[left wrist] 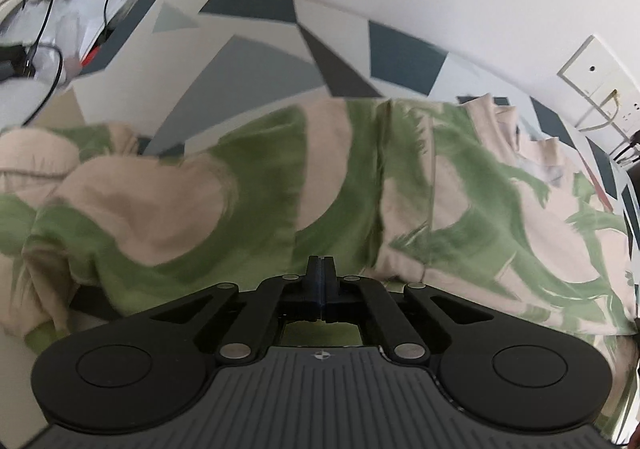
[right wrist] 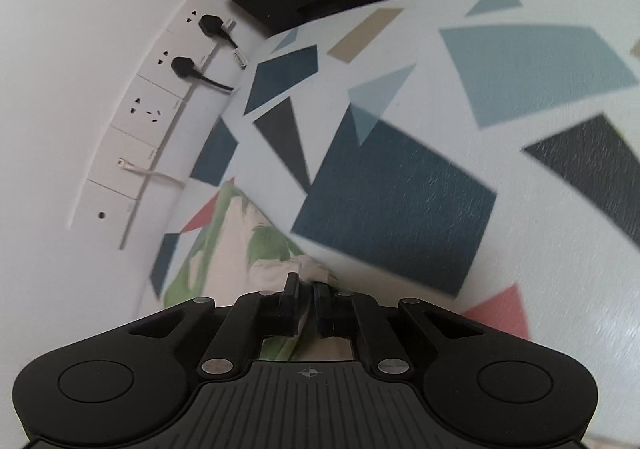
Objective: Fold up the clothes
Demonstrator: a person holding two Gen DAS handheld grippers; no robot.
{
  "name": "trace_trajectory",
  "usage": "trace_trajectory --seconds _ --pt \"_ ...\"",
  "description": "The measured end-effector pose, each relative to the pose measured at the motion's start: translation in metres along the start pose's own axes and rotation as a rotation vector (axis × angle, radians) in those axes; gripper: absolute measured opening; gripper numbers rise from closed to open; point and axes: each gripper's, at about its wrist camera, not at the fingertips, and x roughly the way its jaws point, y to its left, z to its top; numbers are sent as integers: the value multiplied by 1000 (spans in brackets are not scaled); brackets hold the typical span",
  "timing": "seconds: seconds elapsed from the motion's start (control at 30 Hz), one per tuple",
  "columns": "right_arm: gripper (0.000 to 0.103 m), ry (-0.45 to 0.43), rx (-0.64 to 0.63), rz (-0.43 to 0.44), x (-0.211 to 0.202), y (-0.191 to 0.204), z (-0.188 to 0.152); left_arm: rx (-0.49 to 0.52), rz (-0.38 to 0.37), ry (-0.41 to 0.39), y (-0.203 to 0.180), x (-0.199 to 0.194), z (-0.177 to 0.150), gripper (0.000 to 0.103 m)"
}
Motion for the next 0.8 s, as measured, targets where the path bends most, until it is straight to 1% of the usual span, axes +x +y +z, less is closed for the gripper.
trace_trajectory --seconds 0.07,0.1,0.13,0.17,0.2,0.23,0.27,0.3,0.37,0.4,0.43,0.47,0.53,0.57,0.6,0.63,0.67,0.73,0.8 --pt "7 15 -16 -32 3 -2 -2 -9 -11 5 2 1 -2 0" --pt "12 22 -24 -47 5 -2 -3 -8 -16 13 1 1 -2 1" --pt "12 24 -30 -51 2 0 -5 -9 -19 22 1 0 -2 1" --pt "21 24 -36 -52 -1 3 -6 -13 -16 21 2 -3 -3 4" --pt "33 25 -41 -53 -4 5 -8 -17 -14 19 3 -5 -3 6" --pt "39 25 -46 -54 -8 8 -9 -20 -14 18 4 -8 -5 12" --pt "48 26 -52 -55 -11 11 -11 -28 -22 16 7 -12 -7 18" --pt "52 17 -77 -52 -16 18 -13 -35 -33 11 9 -15 -9 21" --pt "51 -16 -171 -25 -29 38 -19 -19 -18 -4 10 -21 -16 30" --pt "51 -34 -228 -13 -34 49 -22 -10 -11 -11 10 -24 -19 33" --pt "51 -52 -286 -2 -39 60 -24 -2 -4 -19 10 -27 -22 46" --pt "54 -70 -320 6 -39 70 -22 6 4 -26 11 -29 -26 59" --pt "62 -105 -376 20 -36 89 -17 21 34 -30 7 -26 -29 61" --pt "70 -123 -404 28 -34 98 -14 28 49 -32 5 -24 -31 61" --pt "71 -140 -432 35 -33 107 -12 20 58 -28 3 -21 -32 61" --pt "71 -133 -453 17 -20 112 -4 11 67 -23 1 -17 -32 61" --pt "71 -120 -473 -7 -6 117 4 33 100 -48 -5 -16 -33 61" --pt "70 -84 -549 -91 29 123 11 76 156 -58 -16 -10 -36 61" --pt "70 -45 -627 -180 64 129 17 116 194 -69 -24 -6 -39 71"
